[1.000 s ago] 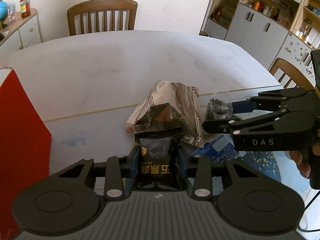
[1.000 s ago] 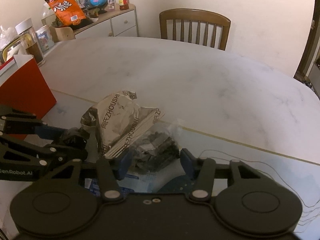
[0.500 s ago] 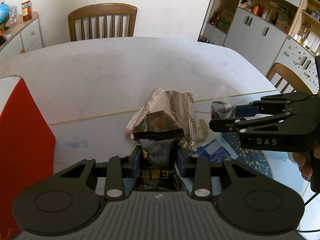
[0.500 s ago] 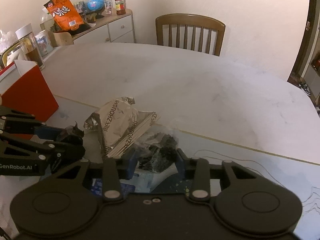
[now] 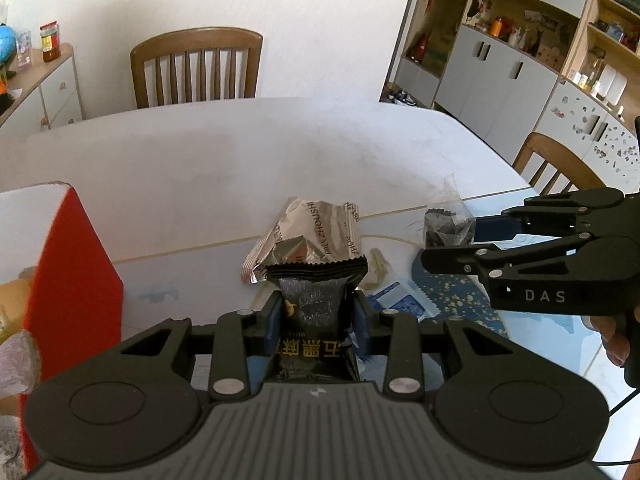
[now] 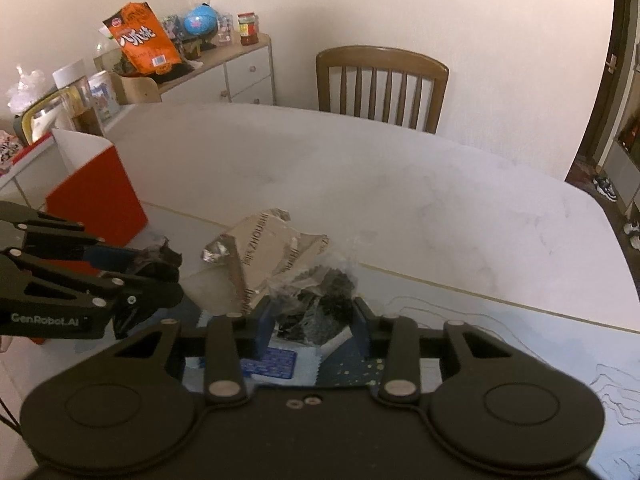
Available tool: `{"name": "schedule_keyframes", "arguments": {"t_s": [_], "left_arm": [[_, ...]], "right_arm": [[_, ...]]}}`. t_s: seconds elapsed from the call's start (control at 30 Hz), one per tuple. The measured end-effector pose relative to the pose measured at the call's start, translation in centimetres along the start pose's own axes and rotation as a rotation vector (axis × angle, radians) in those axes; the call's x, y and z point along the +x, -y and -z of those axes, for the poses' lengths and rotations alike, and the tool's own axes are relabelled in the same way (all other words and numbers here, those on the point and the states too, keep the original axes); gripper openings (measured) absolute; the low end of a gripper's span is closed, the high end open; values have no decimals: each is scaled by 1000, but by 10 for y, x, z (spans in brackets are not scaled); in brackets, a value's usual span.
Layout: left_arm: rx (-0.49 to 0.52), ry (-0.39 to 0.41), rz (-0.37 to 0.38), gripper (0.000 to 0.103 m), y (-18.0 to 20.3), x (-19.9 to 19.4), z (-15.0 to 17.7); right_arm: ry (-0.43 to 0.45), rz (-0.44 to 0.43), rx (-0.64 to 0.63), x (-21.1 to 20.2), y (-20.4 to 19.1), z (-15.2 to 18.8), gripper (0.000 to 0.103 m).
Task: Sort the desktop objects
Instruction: 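Carry the black packet and clear bag with both grippers toward the red box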
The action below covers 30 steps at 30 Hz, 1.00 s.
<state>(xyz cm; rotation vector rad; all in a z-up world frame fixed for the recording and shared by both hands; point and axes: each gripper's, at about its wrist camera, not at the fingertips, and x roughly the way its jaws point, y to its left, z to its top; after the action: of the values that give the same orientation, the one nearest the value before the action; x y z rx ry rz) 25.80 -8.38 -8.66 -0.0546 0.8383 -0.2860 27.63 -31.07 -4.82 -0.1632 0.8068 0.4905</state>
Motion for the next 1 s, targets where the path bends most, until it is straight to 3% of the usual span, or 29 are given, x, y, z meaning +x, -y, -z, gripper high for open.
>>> {"name": "schedule_keyframes", "arguments": {"t_s": [0.53,1.0], "left_arm": [[13,44,12,34,-6,-67,-1],[7,90,-16,34,-52,-132,8]], "right_arm": [[58,-13,-38,-49,-46,-12,39],[103,-64,-82,-64,-116,-33,39]]}}
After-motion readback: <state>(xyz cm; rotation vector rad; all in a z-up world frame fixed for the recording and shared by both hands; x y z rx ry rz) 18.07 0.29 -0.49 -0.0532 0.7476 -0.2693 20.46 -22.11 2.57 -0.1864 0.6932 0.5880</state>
